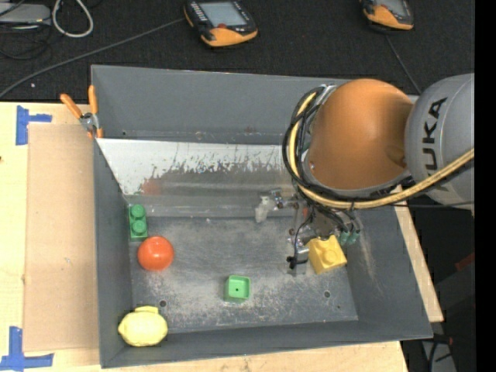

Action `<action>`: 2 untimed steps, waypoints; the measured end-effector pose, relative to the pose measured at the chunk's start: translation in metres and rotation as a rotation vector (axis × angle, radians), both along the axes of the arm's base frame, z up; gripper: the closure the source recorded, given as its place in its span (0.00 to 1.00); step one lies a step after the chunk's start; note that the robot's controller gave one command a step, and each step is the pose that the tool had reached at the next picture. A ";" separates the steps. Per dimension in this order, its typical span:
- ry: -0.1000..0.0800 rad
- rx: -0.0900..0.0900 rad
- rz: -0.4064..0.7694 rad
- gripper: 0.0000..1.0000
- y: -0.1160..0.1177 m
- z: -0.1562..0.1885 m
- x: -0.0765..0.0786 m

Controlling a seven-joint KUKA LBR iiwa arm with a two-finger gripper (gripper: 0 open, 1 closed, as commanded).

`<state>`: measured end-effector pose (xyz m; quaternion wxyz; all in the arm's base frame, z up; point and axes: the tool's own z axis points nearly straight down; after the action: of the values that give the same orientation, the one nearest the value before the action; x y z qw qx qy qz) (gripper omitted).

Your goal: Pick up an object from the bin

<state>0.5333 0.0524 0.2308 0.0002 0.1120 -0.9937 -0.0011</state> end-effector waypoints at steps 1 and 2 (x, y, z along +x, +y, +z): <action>0.003 0.000 0.084 0.00 0.017 -0.031 -0.009; 0.000 0.000 0.316 0.00 0.053 -0.019 -0.001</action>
Offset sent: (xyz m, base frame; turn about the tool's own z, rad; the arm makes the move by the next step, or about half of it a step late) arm 0.0165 0.1090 0.0192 0.0771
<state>0.5327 0.1056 0.2122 0.0006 0.2671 -0.9637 -0.0008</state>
